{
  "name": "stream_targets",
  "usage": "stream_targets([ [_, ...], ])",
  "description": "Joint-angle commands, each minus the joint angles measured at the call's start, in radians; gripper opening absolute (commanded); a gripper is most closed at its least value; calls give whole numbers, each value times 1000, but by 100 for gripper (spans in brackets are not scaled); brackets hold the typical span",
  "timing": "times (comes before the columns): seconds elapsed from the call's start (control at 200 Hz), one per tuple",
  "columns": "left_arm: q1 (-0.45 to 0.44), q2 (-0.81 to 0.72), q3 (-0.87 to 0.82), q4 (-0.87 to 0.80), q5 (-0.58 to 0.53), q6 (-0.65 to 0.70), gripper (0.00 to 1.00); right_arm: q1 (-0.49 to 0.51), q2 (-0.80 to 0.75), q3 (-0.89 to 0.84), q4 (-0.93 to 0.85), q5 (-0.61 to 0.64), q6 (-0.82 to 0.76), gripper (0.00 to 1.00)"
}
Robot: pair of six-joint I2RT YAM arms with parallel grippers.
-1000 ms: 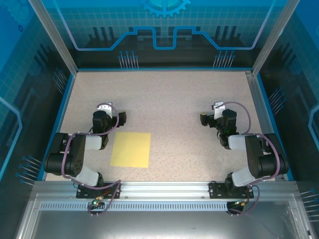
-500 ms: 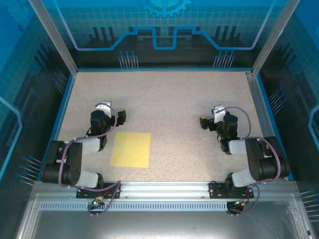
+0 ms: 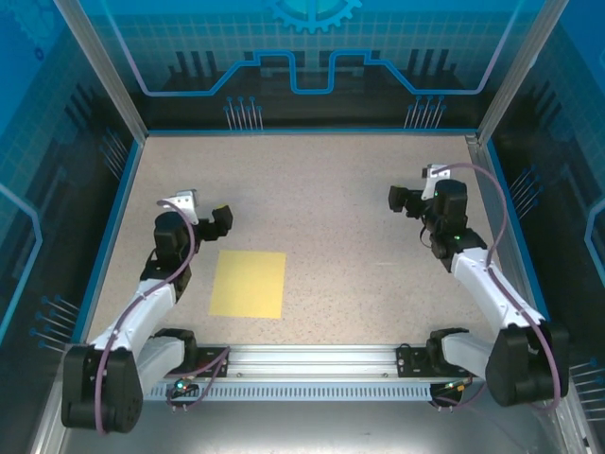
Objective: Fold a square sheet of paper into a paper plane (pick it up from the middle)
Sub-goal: Move the square sheet of paper to the center of the table.
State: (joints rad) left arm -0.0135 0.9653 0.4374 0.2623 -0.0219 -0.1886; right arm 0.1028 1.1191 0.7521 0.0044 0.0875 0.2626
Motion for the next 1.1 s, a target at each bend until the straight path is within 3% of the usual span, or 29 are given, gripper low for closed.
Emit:
stream_targets([
  [0.0,14,-53,63,-217,-22,-165,99,6,-11,14,-267,-285,164,99],
  [0.07,14,-80,90,-382,-148,-398,99,24,2,-18,-189,-497,221,100],
  [0.12,21,-79,88,-377,-66,-362,98,76,25,-16,-166,-545,251,99],
  [0.26,20,-6,114,-392,212,-354,98,312,120,84,-273,-386,219,99],
  [0.325,16,38,125,-415,333,-357,98,417,169,118,-269,-373,220,99],
  [0.385,7,66,133,-463,377,-351,99,500,216,156,-269,-351,235,99],
  [0.595,1,-53,77,-558,227,-382,98,732,418,278,-222,-298,317,92],
  [0.765,3,-110,81,-648,100,-409,99,871,618,428,-252,-275,346,79],
  [0.92,4,-164,70,-669,45,-417,99,956,749,565,-316,-226,368,73],
  [1.095,3,-227,52,-677,8,-414,99,1001,863,665,-313,-248,400,72],
])
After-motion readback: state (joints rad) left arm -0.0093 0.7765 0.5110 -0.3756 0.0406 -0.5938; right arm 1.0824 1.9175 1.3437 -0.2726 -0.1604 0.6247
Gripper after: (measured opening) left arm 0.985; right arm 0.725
